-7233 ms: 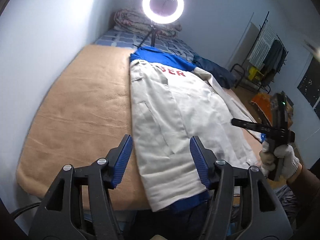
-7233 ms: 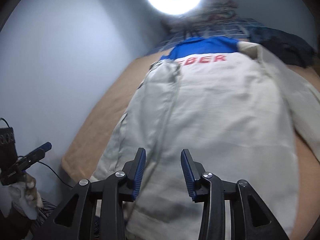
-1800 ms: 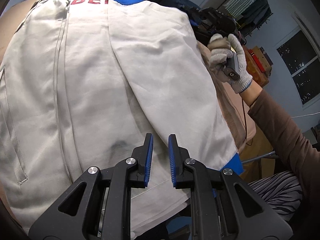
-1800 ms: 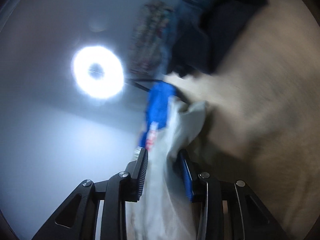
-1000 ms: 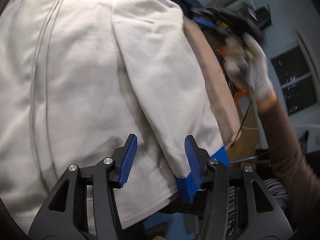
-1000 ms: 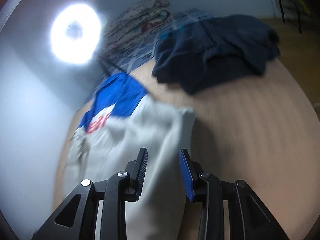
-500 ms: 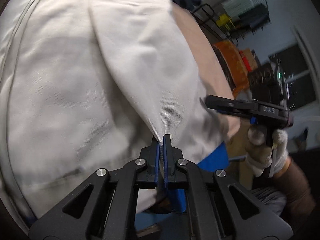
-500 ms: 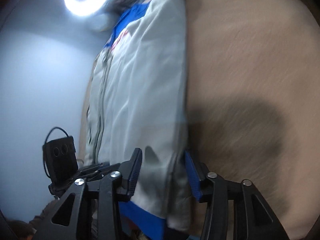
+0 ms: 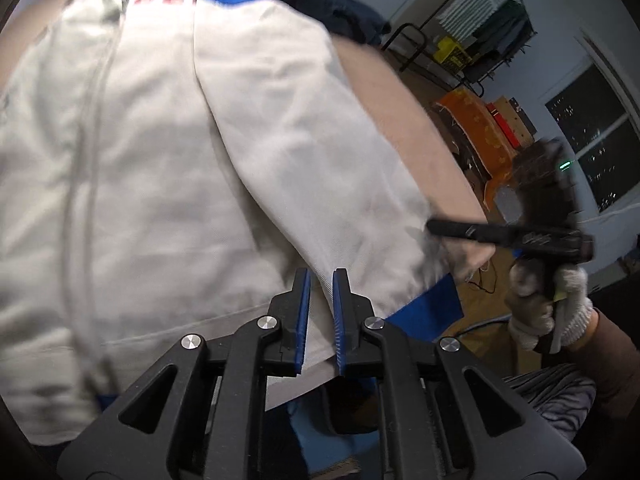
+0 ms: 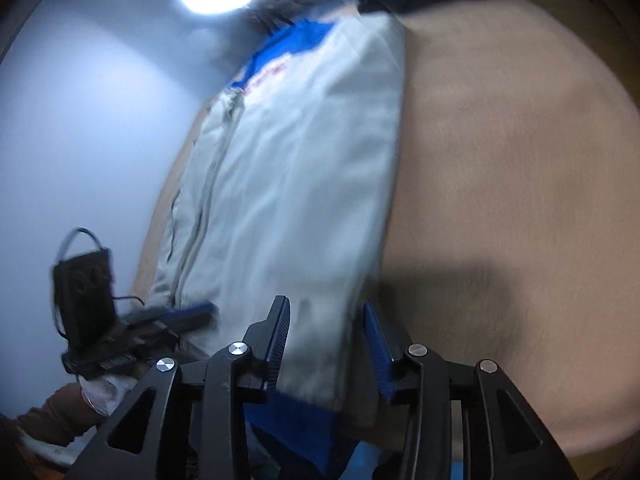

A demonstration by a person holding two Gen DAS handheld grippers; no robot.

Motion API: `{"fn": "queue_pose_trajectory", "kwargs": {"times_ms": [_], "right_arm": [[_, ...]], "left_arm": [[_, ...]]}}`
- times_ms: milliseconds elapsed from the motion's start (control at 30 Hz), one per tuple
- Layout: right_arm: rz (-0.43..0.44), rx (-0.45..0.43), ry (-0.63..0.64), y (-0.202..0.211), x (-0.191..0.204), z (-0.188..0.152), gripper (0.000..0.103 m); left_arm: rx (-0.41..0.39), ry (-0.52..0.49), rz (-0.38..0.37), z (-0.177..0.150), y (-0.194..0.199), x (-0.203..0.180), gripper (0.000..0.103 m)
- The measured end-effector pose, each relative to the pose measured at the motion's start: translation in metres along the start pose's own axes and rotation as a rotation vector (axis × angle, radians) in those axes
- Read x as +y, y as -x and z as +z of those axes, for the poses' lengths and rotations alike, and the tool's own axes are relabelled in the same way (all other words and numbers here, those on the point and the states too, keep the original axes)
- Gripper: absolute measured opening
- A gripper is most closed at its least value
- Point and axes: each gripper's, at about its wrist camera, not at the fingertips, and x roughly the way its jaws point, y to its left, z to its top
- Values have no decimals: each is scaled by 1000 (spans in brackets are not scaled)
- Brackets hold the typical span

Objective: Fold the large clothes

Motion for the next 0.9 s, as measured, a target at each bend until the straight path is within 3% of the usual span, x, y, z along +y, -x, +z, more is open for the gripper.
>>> {"fn": "queue_pose_trajectory", "kwargs": {"times_ms": [133, 200, 267, 400, 500, 667, 767, 900], "right_arm": [[105, -2, -122, -9, -26, -10, 41], [128, -1, -125, -7, -26, -10, 28], [101, -13, -91, -3, -17, -9, 18], [43, -40, -41, 6, 5, -6, 15], [-22, -51, -11, 11, 19, -6, 14], [-143, -87, 123, 22, 54, -2, 13], [-150, -107, 174, 28, 74, 1, 13], [-142, -131, 241, 29, 103, 8, 13]], "left_arm": [[-25, -12, -14, 13, 3, -1, 8], [-14, -9, -16, 15, -6, -2, 8], [-5, -11, -12, 14, -21, -2, 8], [80, -26, 5, 8, -60, -4, 8], [88, -41, 21, 12, -56, -4, 8], [-18, 0, -42, 22, 28, 1, 8], [-93, 2, -42, 21, 77, 12, 8], [-209, 45, 21, 14, 139, 46, 8]]}}
